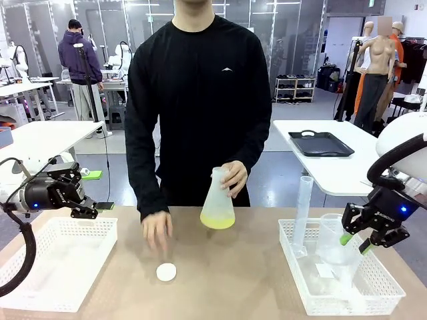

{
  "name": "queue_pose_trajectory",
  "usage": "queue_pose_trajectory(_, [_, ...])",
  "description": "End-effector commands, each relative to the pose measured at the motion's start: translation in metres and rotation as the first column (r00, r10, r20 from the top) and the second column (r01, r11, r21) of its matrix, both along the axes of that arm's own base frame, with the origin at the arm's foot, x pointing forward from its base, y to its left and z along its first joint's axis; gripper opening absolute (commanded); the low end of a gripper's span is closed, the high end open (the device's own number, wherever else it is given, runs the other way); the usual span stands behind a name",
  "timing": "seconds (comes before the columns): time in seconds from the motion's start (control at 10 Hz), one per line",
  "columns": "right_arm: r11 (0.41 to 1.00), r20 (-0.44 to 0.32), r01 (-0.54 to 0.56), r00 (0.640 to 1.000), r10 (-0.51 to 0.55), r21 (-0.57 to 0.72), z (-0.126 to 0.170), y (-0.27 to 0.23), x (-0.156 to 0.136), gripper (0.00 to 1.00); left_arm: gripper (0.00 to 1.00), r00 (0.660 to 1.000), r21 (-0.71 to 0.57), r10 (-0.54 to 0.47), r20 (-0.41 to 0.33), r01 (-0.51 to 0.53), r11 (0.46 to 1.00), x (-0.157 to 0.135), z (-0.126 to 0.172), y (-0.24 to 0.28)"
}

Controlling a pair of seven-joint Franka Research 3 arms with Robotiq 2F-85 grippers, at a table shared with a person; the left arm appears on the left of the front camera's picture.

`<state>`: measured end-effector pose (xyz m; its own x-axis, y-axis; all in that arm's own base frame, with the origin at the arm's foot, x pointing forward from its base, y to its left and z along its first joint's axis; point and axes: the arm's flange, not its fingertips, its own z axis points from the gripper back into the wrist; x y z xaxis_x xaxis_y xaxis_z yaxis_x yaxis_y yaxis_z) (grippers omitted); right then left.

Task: Prepare the solutions needed for the experiment.
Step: Once the solution is in the Big flask , pick up the Plastic Funnel and place it back into the right Organizing basket, then when the human places the Big flask in the center of the table, pick up the Big flask and place it in the left Organizing basket.

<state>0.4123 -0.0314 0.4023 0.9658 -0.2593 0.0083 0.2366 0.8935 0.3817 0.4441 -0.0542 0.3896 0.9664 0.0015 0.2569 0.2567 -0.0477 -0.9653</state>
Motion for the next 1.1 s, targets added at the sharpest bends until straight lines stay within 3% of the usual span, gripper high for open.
queue_pose_trajectory(0.0, [1.000, -0.003, 0.002, 1.000, -0.002, 0.004, -0.0004, -0.0006, -0.0004, 0.80, 1.00, 1.000, -0.006, 0.001, 0.007, -0.001, 1.000, 0.0000, 0.0010, -0.0008])
queue_pose_trajectory(1.0, [1.000, -0.003, 0.002, 1.000, -0.002, 0.004, -0.0004, -0.0006, -0.0004, 0.80, 1.00, 1.000, -0.006, 0.001, 0.007, -0.001, 1.000, 0.0000, 0.0010, -0.0008])
